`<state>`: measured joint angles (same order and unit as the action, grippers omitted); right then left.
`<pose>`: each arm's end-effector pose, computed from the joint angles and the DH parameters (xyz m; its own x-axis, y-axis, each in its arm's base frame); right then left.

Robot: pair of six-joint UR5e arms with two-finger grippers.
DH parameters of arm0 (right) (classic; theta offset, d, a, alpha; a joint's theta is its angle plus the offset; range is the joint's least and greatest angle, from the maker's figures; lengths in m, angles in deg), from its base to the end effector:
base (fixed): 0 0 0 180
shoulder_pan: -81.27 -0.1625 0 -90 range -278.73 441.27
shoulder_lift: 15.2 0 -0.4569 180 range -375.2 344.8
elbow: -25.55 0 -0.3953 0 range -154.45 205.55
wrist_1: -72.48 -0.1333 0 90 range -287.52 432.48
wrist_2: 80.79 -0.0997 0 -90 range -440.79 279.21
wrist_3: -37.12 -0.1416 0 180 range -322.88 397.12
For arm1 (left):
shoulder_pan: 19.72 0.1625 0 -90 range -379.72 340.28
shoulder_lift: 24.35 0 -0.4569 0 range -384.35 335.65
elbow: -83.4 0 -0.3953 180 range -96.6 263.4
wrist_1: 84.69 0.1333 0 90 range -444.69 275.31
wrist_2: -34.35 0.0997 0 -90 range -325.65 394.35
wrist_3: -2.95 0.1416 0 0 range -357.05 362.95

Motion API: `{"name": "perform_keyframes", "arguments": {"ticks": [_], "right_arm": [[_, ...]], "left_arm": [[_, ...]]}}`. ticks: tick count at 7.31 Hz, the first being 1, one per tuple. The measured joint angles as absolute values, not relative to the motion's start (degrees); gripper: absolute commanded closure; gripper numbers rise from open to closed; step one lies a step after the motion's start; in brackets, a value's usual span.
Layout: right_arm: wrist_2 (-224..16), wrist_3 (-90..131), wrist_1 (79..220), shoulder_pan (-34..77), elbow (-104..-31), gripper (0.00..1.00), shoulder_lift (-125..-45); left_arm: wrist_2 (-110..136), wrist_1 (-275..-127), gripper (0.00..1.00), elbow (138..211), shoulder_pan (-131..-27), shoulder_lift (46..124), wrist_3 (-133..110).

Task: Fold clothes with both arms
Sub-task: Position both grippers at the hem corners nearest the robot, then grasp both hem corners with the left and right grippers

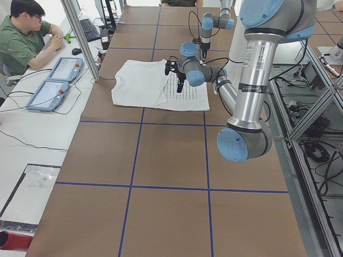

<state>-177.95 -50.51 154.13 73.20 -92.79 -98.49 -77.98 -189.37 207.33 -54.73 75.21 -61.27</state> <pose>-0.5243 -0.1912 0.4228 0.7210 0.0608 0.6902 -0.0247 0.9978 -0.0621 0.3856 -0.3672 0.3254 0.5048 0.1376 -0.8522 0.0519 0.9806 0.1891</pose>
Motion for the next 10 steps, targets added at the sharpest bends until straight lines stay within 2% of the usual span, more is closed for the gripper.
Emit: {"name": "perform_keyframes", "arguments": {"ticks": [4, 10], "right_arm": [[-176.9, -52.3, 153.8, 72.9, -93.8, 1.0, -98.1], [-175.7, -52.9, 153.8, 69.9, -97.0, 1.0, -95.8]], "left_arm": [[-76.4, -189.7, 0.0, 204.4, -53.3, 74.5, -64.5], [-70.4, -189.8, 0.03, 201.7, -35.6, 72.3, -85.8]]}}
